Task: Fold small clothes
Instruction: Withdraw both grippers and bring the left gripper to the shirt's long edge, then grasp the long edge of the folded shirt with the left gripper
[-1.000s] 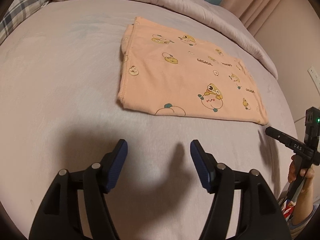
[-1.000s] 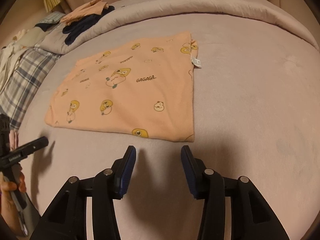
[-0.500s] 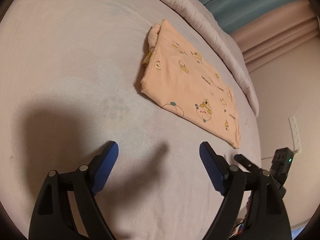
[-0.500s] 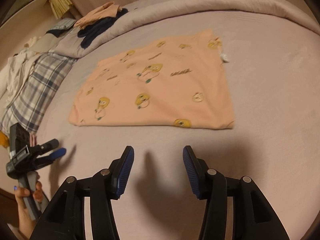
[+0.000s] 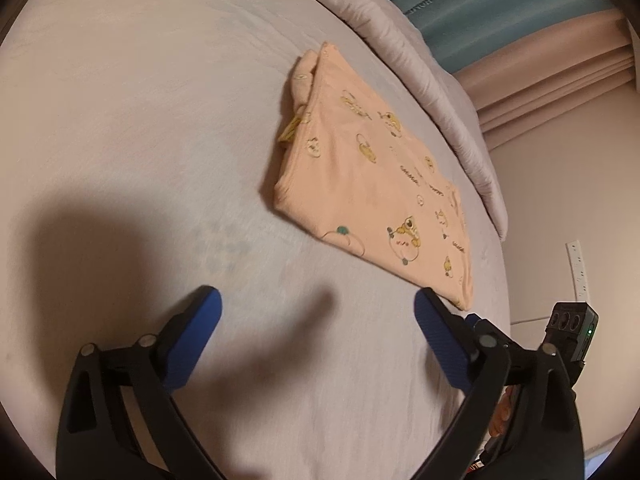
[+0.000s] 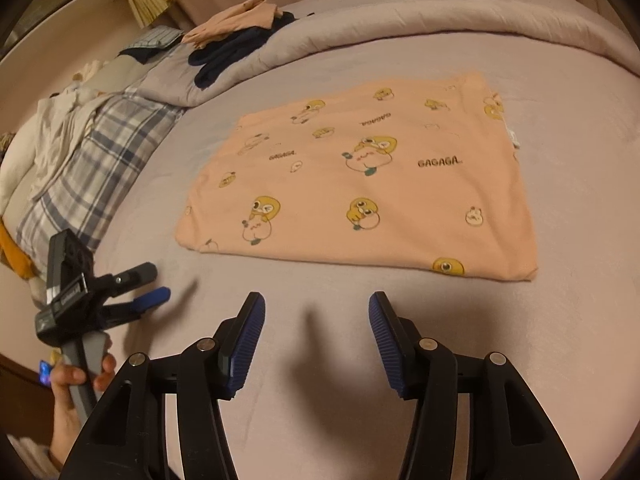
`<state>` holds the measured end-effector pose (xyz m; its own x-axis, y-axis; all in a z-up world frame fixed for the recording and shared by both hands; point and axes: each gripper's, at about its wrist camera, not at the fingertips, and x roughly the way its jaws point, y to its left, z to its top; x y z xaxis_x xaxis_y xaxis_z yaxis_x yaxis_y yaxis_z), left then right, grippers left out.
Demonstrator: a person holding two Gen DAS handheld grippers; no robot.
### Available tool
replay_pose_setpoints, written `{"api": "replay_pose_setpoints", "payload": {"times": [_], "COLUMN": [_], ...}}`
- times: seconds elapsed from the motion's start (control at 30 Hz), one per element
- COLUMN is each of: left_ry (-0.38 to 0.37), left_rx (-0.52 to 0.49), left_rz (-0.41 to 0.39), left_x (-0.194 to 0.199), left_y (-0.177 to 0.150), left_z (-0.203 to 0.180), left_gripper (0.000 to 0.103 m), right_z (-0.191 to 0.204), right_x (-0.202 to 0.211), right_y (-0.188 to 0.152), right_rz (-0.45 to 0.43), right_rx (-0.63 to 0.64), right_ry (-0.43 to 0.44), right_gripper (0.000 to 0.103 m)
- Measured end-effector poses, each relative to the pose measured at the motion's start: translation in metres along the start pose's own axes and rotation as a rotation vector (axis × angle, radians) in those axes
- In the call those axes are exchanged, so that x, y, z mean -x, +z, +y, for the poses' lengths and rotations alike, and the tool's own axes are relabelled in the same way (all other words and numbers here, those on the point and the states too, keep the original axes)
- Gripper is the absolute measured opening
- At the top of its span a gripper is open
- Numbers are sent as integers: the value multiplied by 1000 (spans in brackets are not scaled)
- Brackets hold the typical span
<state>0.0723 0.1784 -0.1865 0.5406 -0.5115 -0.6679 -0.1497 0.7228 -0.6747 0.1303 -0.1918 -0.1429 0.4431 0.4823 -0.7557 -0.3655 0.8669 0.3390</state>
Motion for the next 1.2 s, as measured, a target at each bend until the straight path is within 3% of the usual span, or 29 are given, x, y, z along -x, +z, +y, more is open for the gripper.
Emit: {"api": "replay_pose_setpoints", "payload": {"times": [1.2], "left_ry": [-239], "left_rx": [49], "left_rz": [128], "left_x": [-62], "left_y": [109], "left_z": [-2], "left_gripper": [102], "right_z": [-1], "right_x": [-18], "right_y": [10], "right_rz": [15], "right_rx": [6], "right_ry": [-5], "right_gripper": [54]}}
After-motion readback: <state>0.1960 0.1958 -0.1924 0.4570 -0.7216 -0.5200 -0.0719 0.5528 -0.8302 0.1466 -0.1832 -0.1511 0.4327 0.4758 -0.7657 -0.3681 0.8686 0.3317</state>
